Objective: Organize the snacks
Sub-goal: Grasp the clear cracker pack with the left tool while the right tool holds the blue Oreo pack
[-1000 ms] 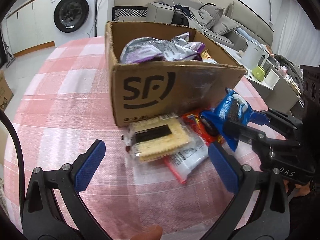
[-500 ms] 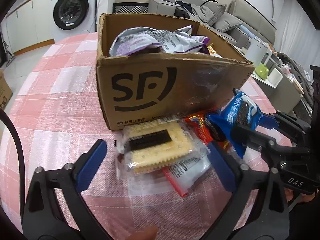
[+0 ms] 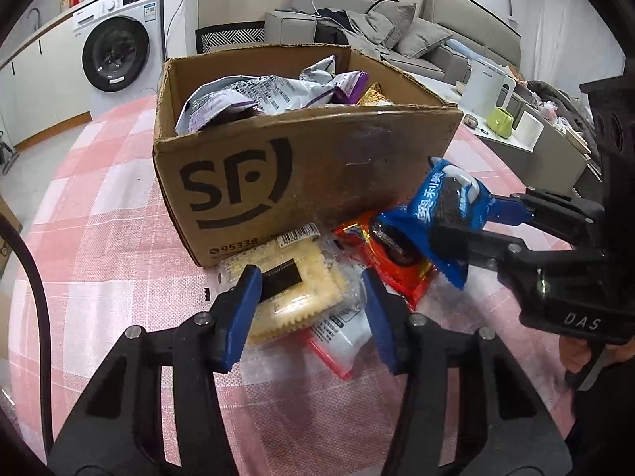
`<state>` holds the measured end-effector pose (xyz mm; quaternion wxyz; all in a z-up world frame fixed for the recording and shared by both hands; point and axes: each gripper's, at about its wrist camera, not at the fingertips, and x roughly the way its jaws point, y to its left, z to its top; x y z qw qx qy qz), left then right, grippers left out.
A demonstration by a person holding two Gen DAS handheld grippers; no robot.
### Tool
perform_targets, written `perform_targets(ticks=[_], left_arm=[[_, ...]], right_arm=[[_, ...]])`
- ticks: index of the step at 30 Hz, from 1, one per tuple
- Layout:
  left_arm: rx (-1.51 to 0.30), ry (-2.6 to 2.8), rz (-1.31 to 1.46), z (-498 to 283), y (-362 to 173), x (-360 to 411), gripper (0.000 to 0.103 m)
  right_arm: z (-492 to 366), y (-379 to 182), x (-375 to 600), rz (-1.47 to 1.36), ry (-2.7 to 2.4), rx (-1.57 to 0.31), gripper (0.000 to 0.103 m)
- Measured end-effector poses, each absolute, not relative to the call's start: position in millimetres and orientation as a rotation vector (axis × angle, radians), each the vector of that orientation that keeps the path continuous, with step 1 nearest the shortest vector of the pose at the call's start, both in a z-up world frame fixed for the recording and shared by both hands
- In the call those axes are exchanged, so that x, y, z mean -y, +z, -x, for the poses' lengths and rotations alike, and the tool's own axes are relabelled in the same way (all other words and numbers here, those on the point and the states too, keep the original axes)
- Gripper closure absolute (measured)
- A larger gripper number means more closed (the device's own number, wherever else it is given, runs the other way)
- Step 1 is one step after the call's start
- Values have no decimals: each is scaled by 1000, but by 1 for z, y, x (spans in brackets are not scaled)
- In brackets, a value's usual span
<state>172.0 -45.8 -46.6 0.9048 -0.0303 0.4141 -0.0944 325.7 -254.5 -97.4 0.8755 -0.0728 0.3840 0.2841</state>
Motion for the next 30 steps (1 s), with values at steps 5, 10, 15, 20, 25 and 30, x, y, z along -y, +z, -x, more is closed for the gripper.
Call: perform_targets(ticks=[5,10,15,20,25,30], left_arm=[[-867,-165,87,-170,-48,36,33],[-916,-159,156,-179,-61,24,20],[-944,-167,213,-188,-71,16,14],[-934,-176,221,-190,-72,14,16],[-924,-209,254,-188,-73,7,46],[-901,-247,286,-183,-71,1,78]], right_arm=[[-325,-97,255,151,593,-802,56],[-325,-98,254,152,595,-803,56],[-324,-97,254,151,596,-804,56],[-324,-99,253,155,595,-808,56],[-325,-98,252,155,598,-804,56],[-324,-97,252,155,599,-802,56]])
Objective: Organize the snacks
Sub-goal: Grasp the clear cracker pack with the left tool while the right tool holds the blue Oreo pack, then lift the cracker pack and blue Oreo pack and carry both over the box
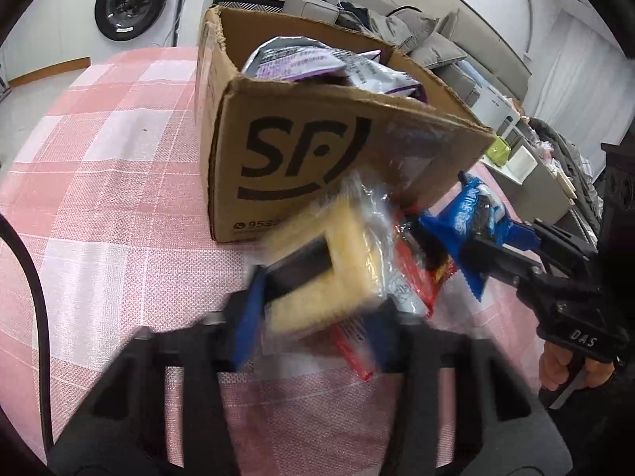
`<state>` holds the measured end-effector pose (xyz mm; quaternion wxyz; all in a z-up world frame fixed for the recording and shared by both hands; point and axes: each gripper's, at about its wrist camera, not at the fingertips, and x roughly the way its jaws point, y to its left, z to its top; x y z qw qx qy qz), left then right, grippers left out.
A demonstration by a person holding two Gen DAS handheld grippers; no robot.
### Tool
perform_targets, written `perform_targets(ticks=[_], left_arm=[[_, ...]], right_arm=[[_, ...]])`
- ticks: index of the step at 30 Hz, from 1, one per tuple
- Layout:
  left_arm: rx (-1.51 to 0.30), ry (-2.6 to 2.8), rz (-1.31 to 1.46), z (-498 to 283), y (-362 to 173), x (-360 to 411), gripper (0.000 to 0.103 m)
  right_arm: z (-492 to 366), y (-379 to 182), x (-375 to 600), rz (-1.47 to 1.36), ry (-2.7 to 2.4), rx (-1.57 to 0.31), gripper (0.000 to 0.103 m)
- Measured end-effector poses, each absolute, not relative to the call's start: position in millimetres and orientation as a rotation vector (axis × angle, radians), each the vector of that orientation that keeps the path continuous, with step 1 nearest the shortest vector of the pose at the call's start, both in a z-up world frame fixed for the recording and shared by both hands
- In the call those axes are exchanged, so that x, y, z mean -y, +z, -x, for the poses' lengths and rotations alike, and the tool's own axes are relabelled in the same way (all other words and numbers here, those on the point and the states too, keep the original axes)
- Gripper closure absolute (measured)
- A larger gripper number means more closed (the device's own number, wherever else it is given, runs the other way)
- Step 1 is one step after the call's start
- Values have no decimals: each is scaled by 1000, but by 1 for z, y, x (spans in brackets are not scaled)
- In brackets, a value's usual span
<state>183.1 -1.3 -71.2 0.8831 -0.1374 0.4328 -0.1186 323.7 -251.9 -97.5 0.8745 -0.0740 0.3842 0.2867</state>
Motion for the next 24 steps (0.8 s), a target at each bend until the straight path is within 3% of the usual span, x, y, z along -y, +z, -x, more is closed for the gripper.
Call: perform_targets(ticks=[6,9,24], left_arm=[[-868,-216,211,-172,-66,5,83],[-851,-211,186,-167,-63,5,92],[-752,-225,130,-129,-28,20,93]], right_arm=[[-323,-97,252,155,600,-801,56],[-323,-97,251,155,600,-801,56],[-315,-86,255,140,608,-768,56]])
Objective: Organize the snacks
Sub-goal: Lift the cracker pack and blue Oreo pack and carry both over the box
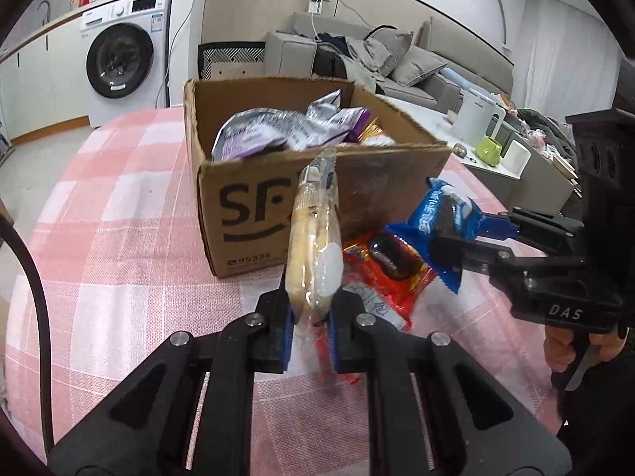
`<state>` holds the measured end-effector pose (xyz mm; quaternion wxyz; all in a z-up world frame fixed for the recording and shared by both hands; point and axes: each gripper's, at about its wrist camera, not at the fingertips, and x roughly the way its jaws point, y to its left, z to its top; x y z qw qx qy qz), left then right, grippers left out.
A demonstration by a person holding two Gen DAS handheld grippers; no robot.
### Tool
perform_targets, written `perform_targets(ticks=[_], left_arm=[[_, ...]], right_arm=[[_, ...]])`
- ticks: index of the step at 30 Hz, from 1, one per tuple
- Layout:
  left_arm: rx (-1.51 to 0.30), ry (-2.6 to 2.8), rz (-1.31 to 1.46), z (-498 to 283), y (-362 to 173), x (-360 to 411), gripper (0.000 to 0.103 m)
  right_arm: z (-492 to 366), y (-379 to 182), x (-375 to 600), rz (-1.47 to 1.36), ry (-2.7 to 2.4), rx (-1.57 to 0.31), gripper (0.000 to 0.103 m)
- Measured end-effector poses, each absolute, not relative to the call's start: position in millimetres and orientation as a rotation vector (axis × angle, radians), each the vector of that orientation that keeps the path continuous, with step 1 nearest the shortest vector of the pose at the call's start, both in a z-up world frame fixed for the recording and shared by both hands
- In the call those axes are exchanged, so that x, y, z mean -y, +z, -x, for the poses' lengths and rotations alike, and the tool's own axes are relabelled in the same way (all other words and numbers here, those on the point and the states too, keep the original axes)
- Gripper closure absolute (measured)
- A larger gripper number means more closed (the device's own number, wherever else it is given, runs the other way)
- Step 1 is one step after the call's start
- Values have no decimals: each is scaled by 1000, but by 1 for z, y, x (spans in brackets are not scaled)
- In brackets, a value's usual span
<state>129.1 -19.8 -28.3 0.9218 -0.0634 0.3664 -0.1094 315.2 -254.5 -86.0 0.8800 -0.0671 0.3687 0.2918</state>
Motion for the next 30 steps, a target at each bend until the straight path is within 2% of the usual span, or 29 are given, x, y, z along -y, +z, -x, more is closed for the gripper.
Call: perform_targets(ticks=[20,30], left_arm=[[-638,-277,170,-78,48,6,92],[-604,-270,168,-77,76,-1,92]], right_arm=[[-295,-40,266,84,615,-661,56],[-292,-24,269,60,611,-636,56]])
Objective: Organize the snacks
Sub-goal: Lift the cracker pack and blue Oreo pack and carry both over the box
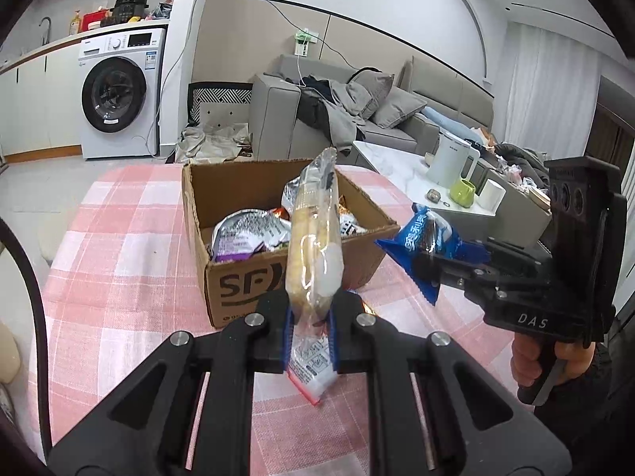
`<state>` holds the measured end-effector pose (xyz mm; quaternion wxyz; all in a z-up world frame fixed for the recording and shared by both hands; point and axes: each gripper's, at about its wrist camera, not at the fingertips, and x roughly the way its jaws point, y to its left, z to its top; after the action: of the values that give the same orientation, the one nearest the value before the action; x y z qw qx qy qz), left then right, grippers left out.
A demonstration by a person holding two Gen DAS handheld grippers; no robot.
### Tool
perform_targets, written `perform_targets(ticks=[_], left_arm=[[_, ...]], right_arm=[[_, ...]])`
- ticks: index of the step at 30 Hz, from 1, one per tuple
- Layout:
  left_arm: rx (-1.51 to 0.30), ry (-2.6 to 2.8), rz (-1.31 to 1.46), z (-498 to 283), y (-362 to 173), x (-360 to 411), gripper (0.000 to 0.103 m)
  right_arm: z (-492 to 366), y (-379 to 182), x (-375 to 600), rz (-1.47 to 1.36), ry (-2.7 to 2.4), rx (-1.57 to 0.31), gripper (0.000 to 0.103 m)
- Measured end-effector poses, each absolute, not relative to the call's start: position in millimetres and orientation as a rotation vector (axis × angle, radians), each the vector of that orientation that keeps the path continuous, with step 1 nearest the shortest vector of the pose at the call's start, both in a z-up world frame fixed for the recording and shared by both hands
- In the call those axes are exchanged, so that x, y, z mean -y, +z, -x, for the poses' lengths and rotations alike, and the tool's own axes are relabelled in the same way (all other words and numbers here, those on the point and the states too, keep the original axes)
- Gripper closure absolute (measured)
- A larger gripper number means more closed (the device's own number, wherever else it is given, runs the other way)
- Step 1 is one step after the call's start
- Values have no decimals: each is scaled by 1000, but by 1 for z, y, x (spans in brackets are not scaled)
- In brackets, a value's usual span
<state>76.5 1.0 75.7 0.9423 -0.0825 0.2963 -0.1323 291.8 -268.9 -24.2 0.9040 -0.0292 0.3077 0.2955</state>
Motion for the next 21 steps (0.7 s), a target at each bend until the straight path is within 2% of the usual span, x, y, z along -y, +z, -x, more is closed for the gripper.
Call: perform_targets(ticks=[21], left_arm=[[-586,-210,177,-139,101,-5,92]], right_arm=[[-320,-1,254,33,584,-620,56]])
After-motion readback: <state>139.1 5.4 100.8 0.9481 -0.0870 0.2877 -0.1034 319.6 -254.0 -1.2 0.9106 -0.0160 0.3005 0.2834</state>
